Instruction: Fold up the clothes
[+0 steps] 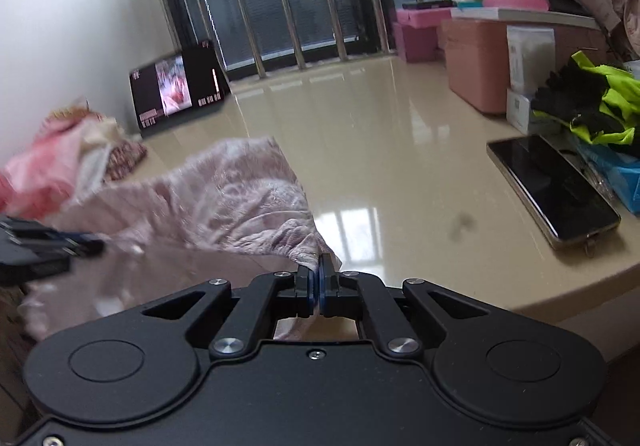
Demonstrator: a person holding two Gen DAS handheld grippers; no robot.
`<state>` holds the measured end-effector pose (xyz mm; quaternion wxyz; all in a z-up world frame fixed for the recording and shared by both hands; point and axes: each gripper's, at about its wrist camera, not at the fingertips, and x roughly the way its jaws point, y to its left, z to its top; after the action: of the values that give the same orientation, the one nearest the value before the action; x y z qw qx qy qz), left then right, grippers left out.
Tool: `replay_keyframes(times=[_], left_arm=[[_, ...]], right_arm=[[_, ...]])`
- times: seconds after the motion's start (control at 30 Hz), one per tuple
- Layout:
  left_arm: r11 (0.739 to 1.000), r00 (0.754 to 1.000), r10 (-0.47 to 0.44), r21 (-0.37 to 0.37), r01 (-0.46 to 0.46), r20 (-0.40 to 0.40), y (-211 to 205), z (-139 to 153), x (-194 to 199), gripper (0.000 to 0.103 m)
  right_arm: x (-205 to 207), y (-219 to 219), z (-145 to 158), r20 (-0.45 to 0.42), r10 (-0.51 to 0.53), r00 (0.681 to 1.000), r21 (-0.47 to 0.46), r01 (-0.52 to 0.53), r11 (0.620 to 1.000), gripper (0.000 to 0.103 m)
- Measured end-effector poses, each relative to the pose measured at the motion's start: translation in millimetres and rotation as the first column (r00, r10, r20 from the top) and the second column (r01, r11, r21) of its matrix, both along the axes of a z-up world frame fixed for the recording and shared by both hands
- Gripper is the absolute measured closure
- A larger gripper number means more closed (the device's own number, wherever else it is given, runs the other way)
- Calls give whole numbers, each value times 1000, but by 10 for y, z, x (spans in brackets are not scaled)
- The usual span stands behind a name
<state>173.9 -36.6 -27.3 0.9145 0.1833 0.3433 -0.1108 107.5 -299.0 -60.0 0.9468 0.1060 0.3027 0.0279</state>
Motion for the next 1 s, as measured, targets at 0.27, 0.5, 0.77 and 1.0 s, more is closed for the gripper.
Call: replay_keyframes(times=[0.27,0.5,0.77,1.0], left_arm=[[999,999,34,7,-34,-6,89,-149,-141,91],[999,999,48,-4,-48,10,75,-175,-162,88],[985,981,120,-139,-98,154,259,88,-308,101],[968,954,181,-217,-129,240,408,387,-457,101]], right_arm=[[-3,194,-193,-40,11,999,-85,-14,996,97],[-63,159,-189,-42,-12,999,-76,9,997,91],[-101,197,-170,-51,-12,999,-101,7,995,90],[-124,285,-180,-44,7,999,-138,-13,990,87]])
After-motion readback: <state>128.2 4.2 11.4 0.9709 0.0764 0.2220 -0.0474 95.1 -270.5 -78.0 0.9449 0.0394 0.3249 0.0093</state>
